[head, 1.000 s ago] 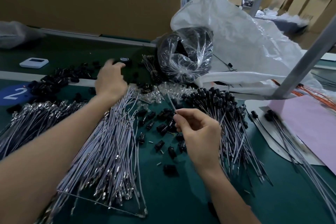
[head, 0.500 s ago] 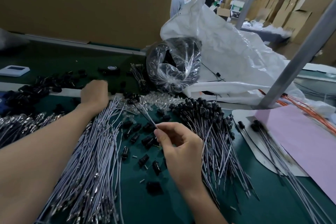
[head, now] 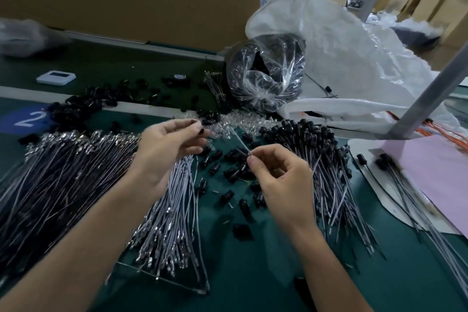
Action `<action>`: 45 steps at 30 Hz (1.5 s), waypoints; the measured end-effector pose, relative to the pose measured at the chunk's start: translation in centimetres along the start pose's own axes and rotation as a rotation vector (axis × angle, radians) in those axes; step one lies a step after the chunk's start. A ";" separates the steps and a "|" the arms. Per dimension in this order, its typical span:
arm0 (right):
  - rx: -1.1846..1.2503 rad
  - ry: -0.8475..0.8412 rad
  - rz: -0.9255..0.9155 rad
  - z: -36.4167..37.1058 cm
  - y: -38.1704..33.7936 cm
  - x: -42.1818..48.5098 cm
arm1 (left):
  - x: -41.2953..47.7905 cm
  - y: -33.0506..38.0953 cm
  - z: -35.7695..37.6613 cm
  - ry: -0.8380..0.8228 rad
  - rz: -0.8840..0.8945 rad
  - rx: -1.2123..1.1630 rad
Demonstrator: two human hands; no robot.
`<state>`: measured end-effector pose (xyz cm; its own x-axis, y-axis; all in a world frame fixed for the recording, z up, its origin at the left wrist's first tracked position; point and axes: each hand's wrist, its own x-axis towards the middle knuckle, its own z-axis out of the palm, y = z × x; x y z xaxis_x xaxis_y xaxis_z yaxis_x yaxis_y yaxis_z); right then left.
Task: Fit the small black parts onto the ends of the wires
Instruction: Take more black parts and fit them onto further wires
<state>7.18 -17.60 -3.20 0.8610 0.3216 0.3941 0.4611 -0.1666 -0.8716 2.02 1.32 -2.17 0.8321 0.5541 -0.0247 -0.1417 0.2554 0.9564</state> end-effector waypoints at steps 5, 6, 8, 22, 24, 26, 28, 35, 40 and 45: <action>-0.009 0.001 -0.040 0.2 -0.2 -0.2 | -1.7 -1.4 1.8 0.072 -0.059 -0.182; -0.002 0.003 -0.041 0.2 -0.1 -0.2 | -1.7 -1.5 1.9 0.075 -0.062 -0.221; 0.001 0.010 -0.043 0.2 -0.1 -0.1 | -1.8 -1.3 2.2 0.068 -0.066 -0.272; 0.000 -0.026 -0.029 -0.1 0.0 0.0 | -2.1 -1.3 1.7 0.112 -0.013 -0.364; -0.026 -0.023 -0.035 0.0 0.0 0.0 | -2.2 -1.3 1.6 0.095 -0.010 -0.353; -0.037 -0.020 -0.037 0.1 -0.1 0.0 | -2.3 -1.3 1.6 0.077 -0.008 -0.324; -0.028 -0.014 -0.032 0.1 -0.1 0.0 | -2.3 -1.4 1.7 0.060 -0.009 -0.298; 0.005 0.036 -0.017 0.2 0.1 0.0 | -2.8 -1.8 2.5 -0.030 -0.023 -0.244; 0.013 0.035 -0.024 0.7 0.2 -0.2 | -3.4 -2.5 3.1 -0.089 -0.033 -0.164; -0.033 0.033 -0.045 1.0 0.5 -0.3 | -3.3 -2.6 3.2 -0.109 -0.072 -0.221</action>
<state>6.93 -16.83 -4.09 0.8457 0.2990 0.4420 0.5055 -0.1833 -0.8431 1.30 -3.72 -3.66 0.8952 0.4431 -0.0473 -0.1842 0.4646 0.8662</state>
